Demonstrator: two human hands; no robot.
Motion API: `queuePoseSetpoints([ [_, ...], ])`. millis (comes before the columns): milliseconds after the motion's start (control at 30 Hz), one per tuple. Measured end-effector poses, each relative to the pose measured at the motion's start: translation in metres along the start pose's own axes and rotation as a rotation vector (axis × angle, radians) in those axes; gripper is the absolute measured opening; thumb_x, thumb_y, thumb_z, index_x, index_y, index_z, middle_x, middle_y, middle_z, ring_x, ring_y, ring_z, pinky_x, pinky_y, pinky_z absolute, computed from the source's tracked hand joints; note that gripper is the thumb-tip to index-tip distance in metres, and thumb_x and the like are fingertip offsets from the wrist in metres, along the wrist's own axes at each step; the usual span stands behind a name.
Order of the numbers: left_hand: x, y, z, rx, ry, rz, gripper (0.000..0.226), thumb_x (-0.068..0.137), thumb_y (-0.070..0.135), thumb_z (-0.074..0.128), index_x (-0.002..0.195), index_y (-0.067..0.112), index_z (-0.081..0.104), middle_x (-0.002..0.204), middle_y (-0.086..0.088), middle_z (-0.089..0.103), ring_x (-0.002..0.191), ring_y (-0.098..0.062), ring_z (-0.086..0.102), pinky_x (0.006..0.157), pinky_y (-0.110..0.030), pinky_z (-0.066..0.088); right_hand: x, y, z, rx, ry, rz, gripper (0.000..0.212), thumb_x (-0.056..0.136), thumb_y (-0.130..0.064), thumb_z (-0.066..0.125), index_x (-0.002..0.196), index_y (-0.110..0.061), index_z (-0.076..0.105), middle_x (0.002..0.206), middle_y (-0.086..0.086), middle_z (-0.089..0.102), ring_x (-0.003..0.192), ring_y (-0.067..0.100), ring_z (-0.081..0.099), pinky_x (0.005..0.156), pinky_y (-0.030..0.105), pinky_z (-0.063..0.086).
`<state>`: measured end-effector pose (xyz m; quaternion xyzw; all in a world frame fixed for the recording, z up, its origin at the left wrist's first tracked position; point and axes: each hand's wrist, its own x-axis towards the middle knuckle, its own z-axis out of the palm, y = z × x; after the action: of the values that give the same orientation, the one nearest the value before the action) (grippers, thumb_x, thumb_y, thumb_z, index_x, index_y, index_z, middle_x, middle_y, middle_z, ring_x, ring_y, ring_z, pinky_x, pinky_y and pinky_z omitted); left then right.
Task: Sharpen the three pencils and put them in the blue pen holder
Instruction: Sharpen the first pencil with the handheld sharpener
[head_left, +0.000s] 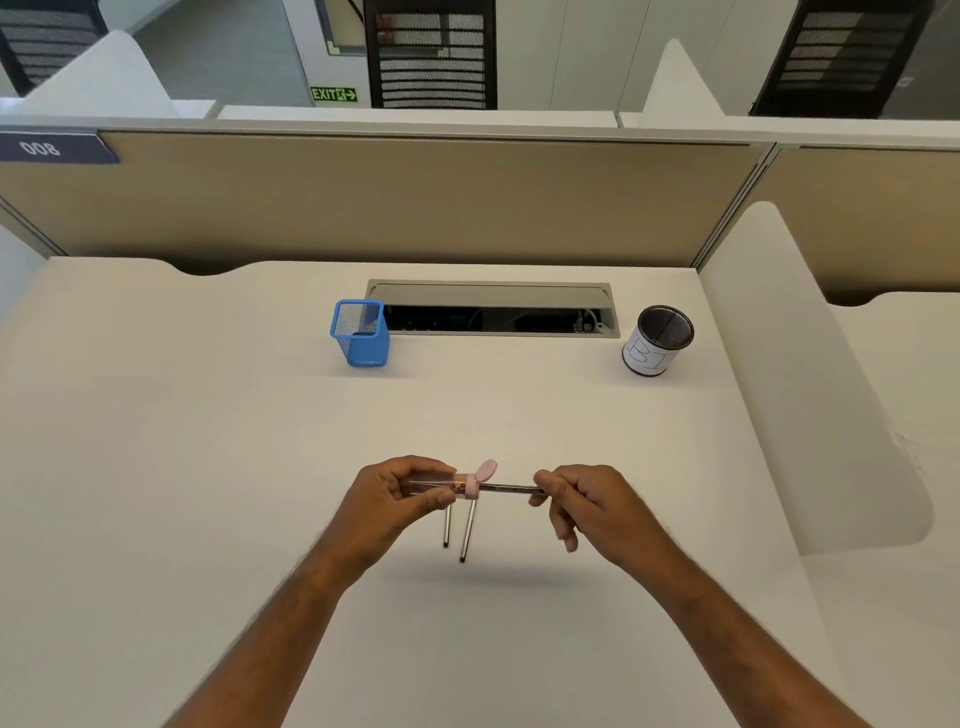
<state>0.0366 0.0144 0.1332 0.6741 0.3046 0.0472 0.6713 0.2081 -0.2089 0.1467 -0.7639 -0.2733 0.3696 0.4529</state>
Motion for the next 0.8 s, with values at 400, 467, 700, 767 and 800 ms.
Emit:
queuePoseSetpoints([
  [400, 0.0, 0.0, -0.001, -0.011, 0.03, 0.013, 0.023, 0.09, 0.004, 0.085, 0.11, 0.015, 0.082, 0.102, -0.002, 0.087, 0.095, -0.012, 0.082, 0.084, -0.021, 0.063, -0.007, 0.006, 0.002, -0.126, 0.098, -0.148, 0.014, 0.101, -0.019, 0.071, 0.106, -0.031, 0.076, 0.092, -0.012, 0.075, 0.082, 0.015, 0.073, 0.071, 0.019, 0.052],
  [467, 0.0, 0.001, -0.001, -0.018, 0.025, 0.019, 0.023, 0.09, 0.004, 0.084, 0.11, 0.015, 0.082, 0.102, -0.003, 0.087, 0.095, -0.013, 0.082, 0.085, -0.021, 0.063, -0.007, 0.006, 0.002, -0.125, 0.096, -0.169, 0.012, 0.102, -0.018, 0.07, 0.104, -0.028, 0.076, 0.088, -0.01, 0.075, 0.079, 0.016, 0.073, 0.071, 0.023, 0.055],
  [700, -0.002, 0.005, -0.002, 0.018, -0.025, 0.035, 0.026, 0.086, -0.001, 0.086, 0.106, 0.016, 0.084, 0.104, -0.001, 0.087, 0.099, -0.016, 0.083, 0.085, -0.02, 0.063, 0.0, 0.002, -0.005, -0.038, -0.129, 0.039, 0.041, 0.112, -0.029, 0.05, 0.078, -0.012, 0.066, 0.049, 0.002, 0.048, 0.043, 0.017, 0.051, 0.058, 0.024, 0.043],
  [767, -0.002, 0.005, -0.004, 0.06, -0.058, 0.053, 0.028, 0.084, 0.003, 0.089, 0.104, 0.022, 0.085, 0.105, 0.001, 0.087, 0.1, -0.017, 0.083, 0.086, -0.022, 0.064, 0.001, 0.004, -0.008, 0.044, -0.229, 0.133, 0.043, 0.112, -0.033, 0.049, 0.077, -0.012, 0.062, 0.05, 0.0, 0.041, 0.037, 0.02, 0.046, 0.049, 0.025, 0.039],
  [800, -0.002, 0.007, -0.005, 0.084, -0.073, 0.06, 0.028, 0.084, 0.004, 0.089, 0.103, 0.024, 0.086, 0.106, 0.002, 0.087, 0.101, -0.017, 0.082, 0.086, -0.022, 0.064, 0.001, 0.004, -0.01, 0.068, -0.266, 0.16, 0.043, 0.112, -0.035, 0.049, 0.077, -0.011, 0.06, 0.051, 0.001, 0.039, 0.037, 0.019, 0.043, 0.047, 0.025, 0.037],
])
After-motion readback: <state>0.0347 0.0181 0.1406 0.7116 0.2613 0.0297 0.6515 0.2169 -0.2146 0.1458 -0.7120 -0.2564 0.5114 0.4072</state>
